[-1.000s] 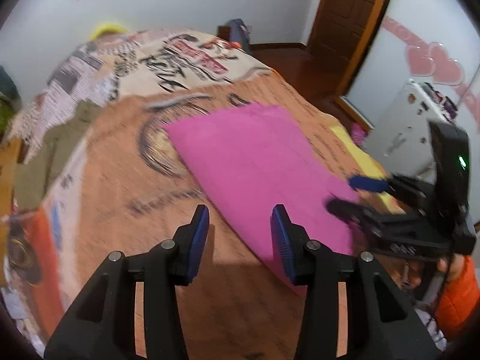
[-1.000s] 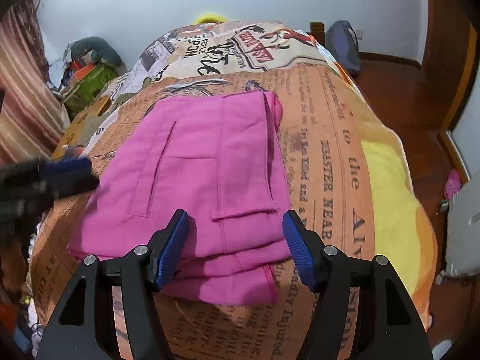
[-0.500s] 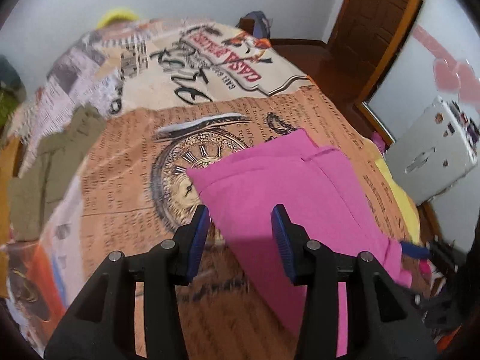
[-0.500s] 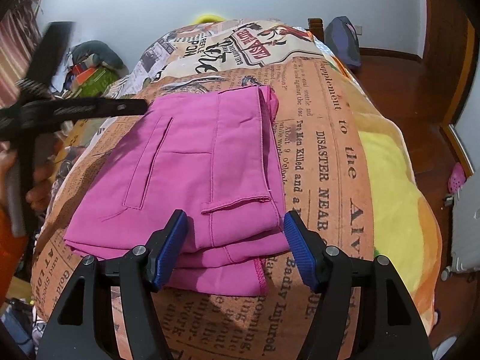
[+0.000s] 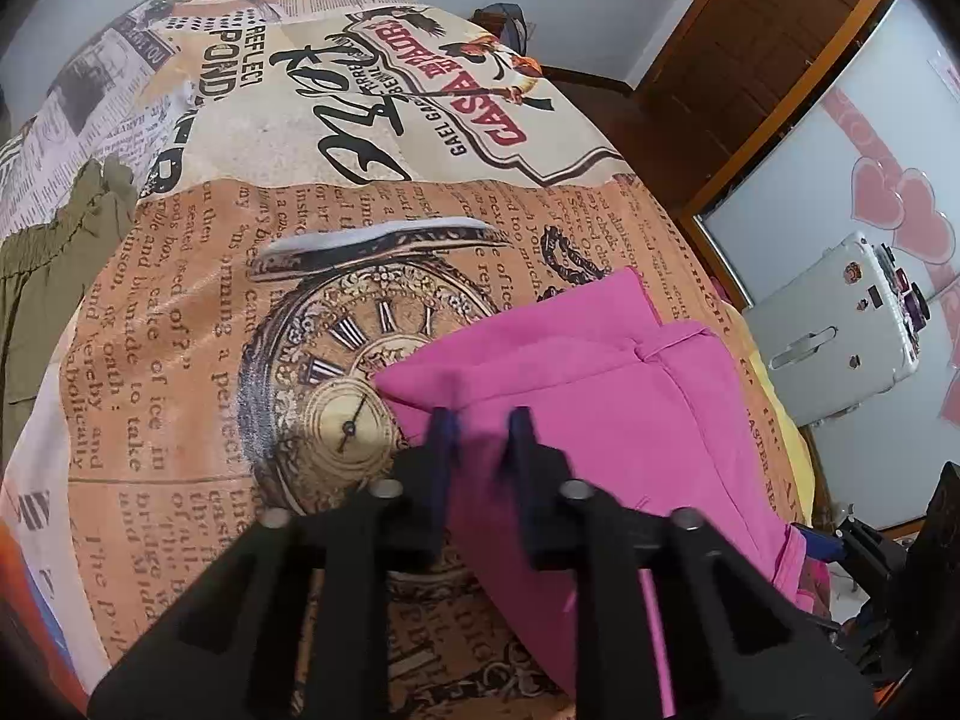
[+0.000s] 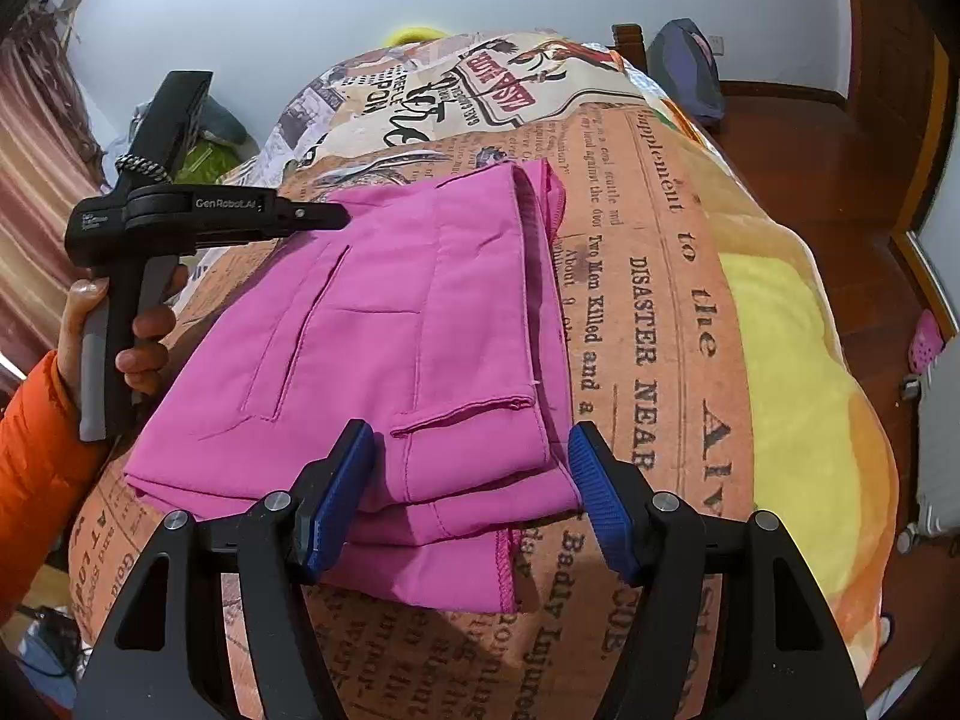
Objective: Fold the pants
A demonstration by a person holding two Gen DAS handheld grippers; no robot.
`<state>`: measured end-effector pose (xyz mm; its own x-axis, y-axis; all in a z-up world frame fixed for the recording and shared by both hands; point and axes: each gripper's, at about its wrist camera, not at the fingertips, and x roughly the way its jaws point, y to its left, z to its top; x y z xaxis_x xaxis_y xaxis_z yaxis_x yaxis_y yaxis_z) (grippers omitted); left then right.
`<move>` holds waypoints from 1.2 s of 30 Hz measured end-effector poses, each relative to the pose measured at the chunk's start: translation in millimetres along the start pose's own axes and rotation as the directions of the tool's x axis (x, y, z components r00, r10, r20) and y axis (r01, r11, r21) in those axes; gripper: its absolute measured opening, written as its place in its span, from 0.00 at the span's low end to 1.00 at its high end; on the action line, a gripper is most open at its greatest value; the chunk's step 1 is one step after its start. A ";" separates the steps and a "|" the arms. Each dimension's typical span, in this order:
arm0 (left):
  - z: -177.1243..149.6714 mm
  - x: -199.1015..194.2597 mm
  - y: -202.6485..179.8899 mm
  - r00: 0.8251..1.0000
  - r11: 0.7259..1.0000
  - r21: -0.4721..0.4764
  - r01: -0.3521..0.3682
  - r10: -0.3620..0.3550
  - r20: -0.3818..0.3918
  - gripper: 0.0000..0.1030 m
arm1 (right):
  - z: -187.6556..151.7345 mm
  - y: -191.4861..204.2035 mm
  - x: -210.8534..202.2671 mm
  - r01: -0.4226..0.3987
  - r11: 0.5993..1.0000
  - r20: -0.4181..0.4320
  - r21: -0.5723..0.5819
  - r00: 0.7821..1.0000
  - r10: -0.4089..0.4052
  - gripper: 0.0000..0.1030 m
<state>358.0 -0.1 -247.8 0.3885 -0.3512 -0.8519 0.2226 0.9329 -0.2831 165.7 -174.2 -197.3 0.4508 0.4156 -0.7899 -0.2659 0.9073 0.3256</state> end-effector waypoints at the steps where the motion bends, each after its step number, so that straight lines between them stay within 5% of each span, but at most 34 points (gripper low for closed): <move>1: -0.5 -1.8 0.0 1.000 1.000 0.002 -0.006 0.006 0.004 0.13 | 0.6 0.3 -0.2 0.006 1.000 0.000 -0.001 1.000 -0.006 0.62; 11: -31.8 -43.4 -5.0 0.990 0.992 0.028 -0.123 0.121 0.074 0.06 | 9.9 8.2 -21.7 0.092 0.995 0.053 -0.040 0.995 -0.090 0.62; 19: -89.6 -104.7 9.3 0.982 0.986 -0.109 -0.124 0.138 0.129 0.06 | 14.4 22.7 -42.0 0.093 0.994 0.108 -0.055 0.990 -0.087 0.62; 27: -147.2 -136.3 24.2 0.962 0.945 -0.285 -0.161 0.215 0.170 0.07 | 13.8 47.2 -41.7 0.081 0.990 0.109 -0.113 0.992 -0.069 0.62; 36: -167.1 -158.3 39.0 0.944 0.933 -0.289 -0.215 0.275 0.183 0.10 | 29.2 78.1 -21.9 0.023 0.981 0.090 -0.193 0.996 -0.006 0.62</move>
<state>155.8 105.3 -197.6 0.5918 -0.0898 -0.8011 -0.1344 0.9689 -0.2079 159.9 -110.6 -139.4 0.5269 0.4145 -0.7420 -0.4146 0.8874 0.2014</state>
